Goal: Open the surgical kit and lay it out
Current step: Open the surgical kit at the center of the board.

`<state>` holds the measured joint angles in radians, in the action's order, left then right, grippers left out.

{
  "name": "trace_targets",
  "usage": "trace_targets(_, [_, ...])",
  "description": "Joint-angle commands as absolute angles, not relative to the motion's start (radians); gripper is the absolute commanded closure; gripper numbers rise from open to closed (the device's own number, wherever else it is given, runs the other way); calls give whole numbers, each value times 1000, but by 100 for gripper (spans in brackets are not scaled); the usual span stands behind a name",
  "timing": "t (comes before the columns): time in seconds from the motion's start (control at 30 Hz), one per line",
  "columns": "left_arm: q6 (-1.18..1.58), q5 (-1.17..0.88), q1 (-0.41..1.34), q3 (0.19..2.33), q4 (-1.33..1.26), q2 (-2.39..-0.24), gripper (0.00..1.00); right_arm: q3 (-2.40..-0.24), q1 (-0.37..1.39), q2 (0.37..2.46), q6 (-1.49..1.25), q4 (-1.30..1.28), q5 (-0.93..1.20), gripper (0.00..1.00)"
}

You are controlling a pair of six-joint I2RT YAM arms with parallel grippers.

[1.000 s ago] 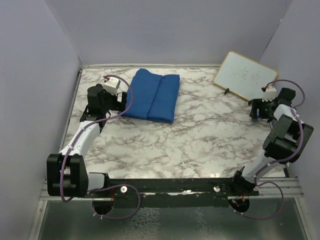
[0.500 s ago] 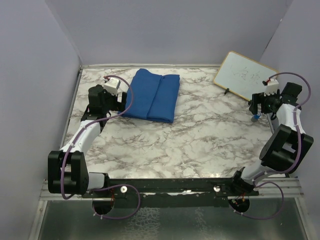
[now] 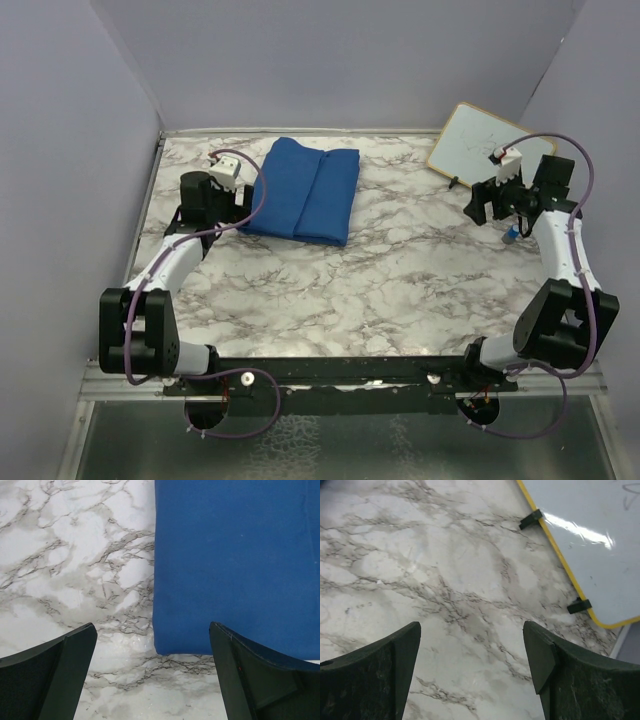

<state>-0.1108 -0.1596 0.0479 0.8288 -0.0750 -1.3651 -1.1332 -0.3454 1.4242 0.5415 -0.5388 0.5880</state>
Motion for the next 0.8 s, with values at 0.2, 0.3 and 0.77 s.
trace_targets(0.2, [-92,-313,72,901,-92,-1431,3,-1064,-259,1327,430,-581,813,20])
trace_targets(0.3, [-119,-331,89,923,-89,-1450,3,-1052,-209,1313,436,-602,828,20])
trace_targets(0.77, [-308,-306,229,1086,3,-1559,2,-1062,-40,1336,373,-585,830,22])
